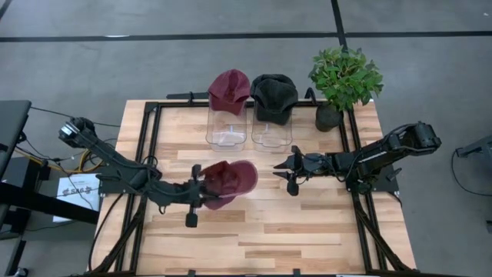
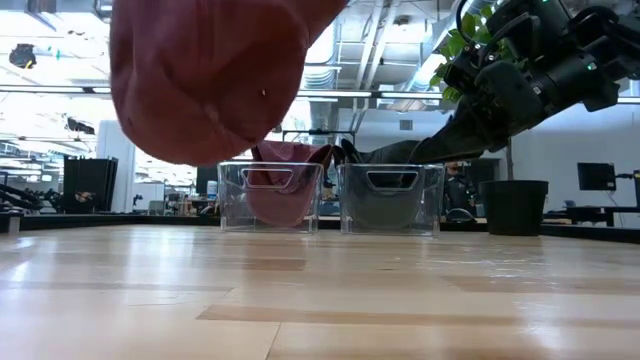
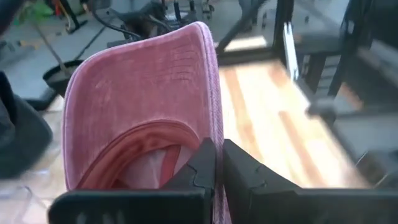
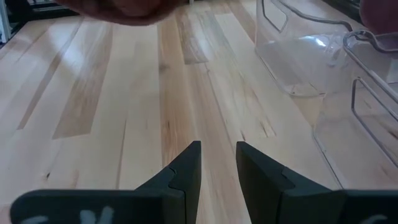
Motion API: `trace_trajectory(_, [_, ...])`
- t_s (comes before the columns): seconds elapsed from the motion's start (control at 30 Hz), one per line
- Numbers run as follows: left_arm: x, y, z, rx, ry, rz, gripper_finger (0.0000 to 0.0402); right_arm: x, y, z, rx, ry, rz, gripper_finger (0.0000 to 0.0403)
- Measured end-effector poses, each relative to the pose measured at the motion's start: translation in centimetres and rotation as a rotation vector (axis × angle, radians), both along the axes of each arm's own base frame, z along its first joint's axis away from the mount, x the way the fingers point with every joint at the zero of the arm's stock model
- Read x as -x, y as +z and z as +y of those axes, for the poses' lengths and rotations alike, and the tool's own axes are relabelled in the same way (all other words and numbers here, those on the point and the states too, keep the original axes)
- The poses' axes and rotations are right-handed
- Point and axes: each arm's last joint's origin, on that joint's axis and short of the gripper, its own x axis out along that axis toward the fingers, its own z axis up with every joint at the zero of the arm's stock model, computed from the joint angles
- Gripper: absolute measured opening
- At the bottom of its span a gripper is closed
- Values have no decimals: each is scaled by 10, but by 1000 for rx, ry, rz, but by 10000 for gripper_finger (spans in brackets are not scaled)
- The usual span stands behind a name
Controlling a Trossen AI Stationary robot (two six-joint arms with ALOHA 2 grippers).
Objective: Pick & Place hat
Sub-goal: Put the red cap into the left transparent bin
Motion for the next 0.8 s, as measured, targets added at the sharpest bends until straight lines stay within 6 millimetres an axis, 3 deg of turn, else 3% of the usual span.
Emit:
trace_trajectory(0.43, [2,-40,3,-463,-70,100,13,-5,13,0,-130,-62,-157,91])
trace_trajectory(0.8, [9,-65,12,-628,10,161,14,-11,37,-5,-201,-82,-418,91])
